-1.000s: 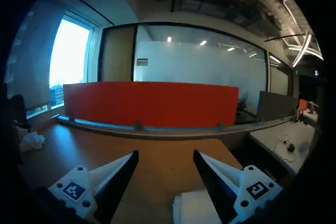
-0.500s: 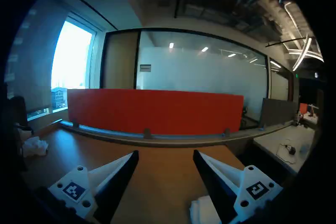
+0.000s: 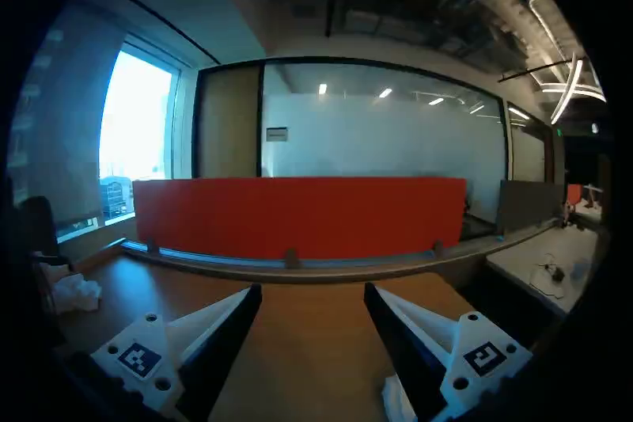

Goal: Fold towel

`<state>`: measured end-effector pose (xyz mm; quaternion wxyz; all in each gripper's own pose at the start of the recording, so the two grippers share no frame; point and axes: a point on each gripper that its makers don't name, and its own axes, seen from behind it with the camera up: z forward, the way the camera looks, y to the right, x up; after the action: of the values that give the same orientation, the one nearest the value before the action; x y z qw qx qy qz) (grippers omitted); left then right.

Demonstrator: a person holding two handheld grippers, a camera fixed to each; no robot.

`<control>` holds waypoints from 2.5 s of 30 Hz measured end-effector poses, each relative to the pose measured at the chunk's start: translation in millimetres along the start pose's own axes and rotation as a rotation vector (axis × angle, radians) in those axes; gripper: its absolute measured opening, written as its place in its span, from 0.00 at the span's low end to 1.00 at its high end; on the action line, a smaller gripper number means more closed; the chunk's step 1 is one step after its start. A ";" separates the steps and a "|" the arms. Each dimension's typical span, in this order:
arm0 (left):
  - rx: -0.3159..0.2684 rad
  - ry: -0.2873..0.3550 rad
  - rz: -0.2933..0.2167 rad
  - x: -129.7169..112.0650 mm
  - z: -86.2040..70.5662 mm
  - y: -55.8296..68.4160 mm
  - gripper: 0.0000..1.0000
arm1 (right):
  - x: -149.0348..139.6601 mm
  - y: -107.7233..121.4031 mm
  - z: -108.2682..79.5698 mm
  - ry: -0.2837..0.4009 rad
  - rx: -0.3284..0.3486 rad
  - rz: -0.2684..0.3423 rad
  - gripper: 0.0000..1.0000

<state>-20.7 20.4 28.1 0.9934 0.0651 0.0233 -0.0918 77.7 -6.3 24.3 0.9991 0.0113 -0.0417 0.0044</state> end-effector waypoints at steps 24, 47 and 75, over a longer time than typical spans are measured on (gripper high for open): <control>0.058 0.087 0.065 -13.9 -16.0 -19.0 0.97 | 14.9 2.6 -12.3 -0.013 -0.032 0.104 0.99; 0.049 0.154 0.086 -90.6 -3.8 -36.5 0.97 | -40.9 -13.5 0.8 0.004 -0.021 0.070 0.99; 0.064 0.161 0.071 -114.1 3.4 -48.7 0.97 | -59.0 -25.1 9.4 -0.012 0.000 0.046 0.99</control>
<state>-141.6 -7.0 32.0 0.9883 0.1047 0.0978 -0.0519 18.4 -32.0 28.2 0.9984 0.0104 -0.0482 0.0275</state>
